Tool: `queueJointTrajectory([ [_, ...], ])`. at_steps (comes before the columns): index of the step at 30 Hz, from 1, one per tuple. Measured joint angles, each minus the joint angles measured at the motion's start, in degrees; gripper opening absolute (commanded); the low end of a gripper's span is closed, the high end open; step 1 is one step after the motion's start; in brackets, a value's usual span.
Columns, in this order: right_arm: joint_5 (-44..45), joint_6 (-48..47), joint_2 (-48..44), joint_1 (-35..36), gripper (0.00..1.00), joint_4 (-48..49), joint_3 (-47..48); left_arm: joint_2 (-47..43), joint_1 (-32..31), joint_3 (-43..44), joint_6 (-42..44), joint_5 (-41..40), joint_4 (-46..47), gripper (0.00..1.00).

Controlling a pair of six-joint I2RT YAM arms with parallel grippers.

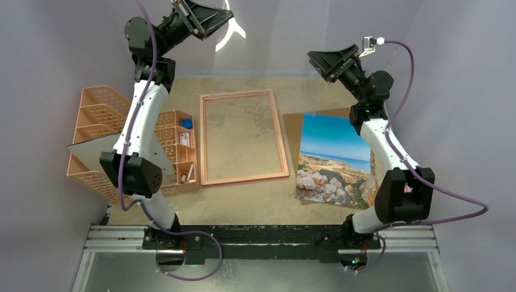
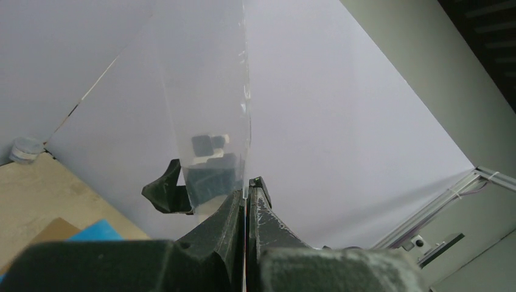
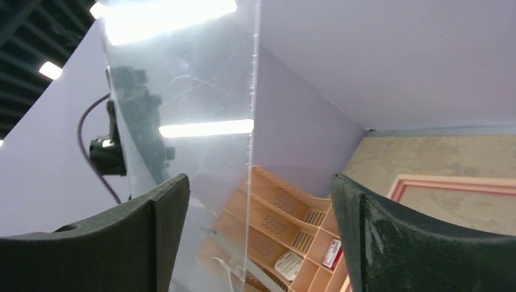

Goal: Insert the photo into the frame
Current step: Place the photo frame item in the photo frame.

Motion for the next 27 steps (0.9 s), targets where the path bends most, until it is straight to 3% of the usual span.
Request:
queueJointTrajectory([
  [8, -3.13, 4.87, 0.55, 0.07, 0.62, 10.95, -0.9, 0.76, 2.21, 1.38, -2.54, 0.13, 1.64, 0.0],
  [12, -3.3, 7.34, 0.61, 0.04, 0.61, 14.71, -1.4, 1.46, 3.19, 1.33, -3.52, 0.5, 3.06, 0.0],
  [16, -3.41, 8.48, 0.92, 0.07, 0.69, 17.2, -0.59, 1.6, 3.5, 0.31, -4.48, 0.98, 3.63, 0.0],
  [19, -3.43, 9.25, 2.49, 0.04, 0.66, 18.75, 1.84, 1.6, 3.85, -0.9, -5.84, 1.31, 4.81, 0.0],
  [23, -3.41, 11.08, 5.35, 0.04, 0.54, 21.05, 4.9, 1.66, 4.26, -1.95, -7.85, 2.19, 6.67, 0.0],
  [27, -3.45, 12.72, 6.99, 0.04, 0.22, 22.36, 5.27, 1.7, 4.72, -2.78, -9.01, 2.78, 8.37, 0.0],
])
